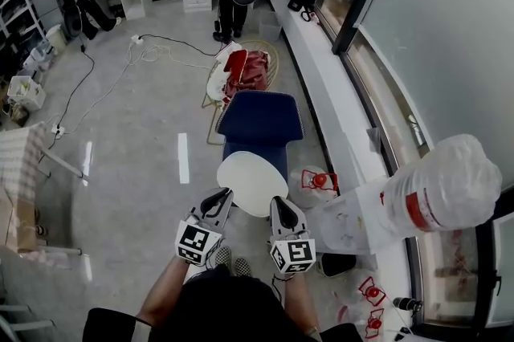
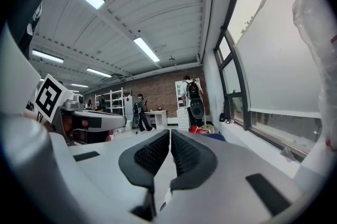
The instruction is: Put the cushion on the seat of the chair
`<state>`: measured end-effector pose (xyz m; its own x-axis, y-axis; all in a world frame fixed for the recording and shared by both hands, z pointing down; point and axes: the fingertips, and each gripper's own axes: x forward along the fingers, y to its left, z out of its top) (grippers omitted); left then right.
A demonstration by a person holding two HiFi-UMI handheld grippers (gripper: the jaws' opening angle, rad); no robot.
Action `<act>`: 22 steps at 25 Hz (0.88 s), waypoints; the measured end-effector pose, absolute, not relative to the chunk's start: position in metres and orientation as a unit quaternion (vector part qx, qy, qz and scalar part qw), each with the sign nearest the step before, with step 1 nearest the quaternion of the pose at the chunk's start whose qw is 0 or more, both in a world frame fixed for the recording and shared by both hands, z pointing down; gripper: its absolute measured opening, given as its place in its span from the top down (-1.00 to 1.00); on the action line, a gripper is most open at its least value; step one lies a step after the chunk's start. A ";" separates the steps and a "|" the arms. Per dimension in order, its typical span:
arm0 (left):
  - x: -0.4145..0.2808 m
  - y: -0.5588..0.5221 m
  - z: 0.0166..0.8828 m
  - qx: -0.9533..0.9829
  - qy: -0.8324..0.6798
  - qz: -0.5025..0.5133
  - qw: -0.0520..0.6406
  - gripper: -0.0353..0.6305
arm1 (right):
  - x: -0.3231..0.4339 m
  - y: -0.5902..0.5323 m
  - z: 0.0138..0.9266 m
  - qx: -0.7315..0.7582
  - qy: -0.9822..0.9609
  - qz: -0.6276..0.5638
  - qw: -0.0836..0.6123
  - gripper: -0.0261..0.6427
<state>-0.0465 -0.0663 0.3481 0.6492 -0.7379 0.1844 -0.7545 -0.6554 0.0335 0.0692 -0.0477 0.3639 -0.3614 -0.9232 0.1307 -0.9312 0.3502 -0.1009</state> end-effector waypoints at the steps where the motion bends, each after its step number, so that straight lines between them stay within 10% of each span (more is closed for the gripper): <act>1: -0.046 -0.066 0.348 0.907 -0.411 0.077 0.053 0.79 | 0.069 -0.046 0.363 0.564 -0.821 0.079 0.025 0.82; 22: -0.048 -0.068 0.341 0.910 -0.407 0.068 0.047 0.79 | 0.061 -0.051 0.358 0.561 -0.824 0.070 0.029 0.82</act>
